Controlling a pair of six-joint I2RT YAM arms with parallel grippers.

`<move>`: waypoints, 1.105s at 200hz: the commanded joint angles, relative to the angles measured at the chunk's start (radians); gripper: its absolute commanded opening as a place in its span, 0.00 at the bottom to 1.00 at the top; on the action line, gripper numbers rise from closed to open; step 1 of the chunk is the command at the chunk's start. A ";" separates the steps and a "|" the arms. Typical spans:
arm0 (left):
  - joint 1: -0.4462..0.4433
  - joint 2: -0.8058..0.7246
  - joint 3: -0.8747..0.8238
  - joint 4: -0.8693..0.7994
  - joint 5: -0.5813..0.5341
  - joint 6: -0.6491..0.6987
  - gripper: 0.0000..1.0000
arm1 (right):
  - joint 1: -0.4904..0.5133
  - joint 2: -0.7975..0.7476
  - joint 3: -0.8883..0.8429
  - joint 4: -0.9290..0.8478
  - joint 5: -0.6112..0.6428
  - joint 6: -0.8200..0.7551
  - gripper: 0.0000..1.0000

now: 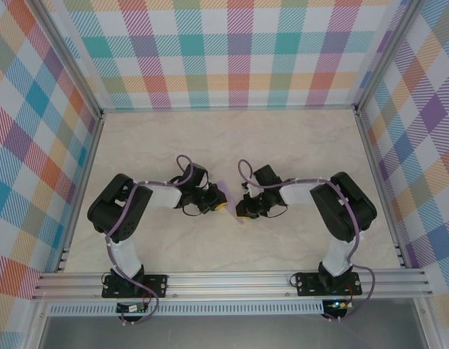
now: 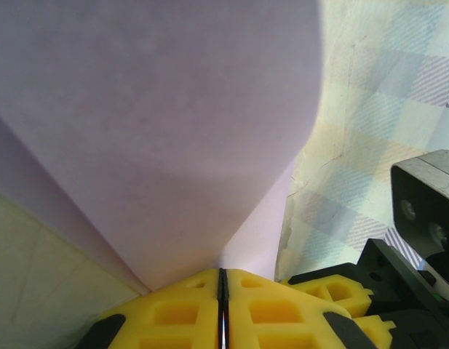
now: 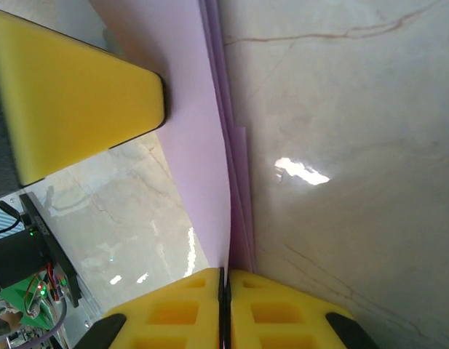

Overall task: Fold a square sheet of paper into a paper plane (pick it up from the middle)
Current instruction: Fold the wing for the fifth time at the center of the table.

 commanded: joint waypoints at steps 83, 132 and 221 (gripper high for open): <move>-0.014 0.029 0.010 -0.108 -0.076 0.018 0.10 | -0.014 -0.061 -0.013 -0.142 0.015 -0.081 0.18; -0.014 0.038 0.012 -0.110 -0.075 0.017 0.10 | -0.014 -0.017 -0.010 -0.145 0.029 -0.092 0.10; -0.014 0.046 0.015 -0.116 -0.076 0.017 0.10 | -0.015 -0.089 -0.053 -0.172 0.012 -0.132 0.17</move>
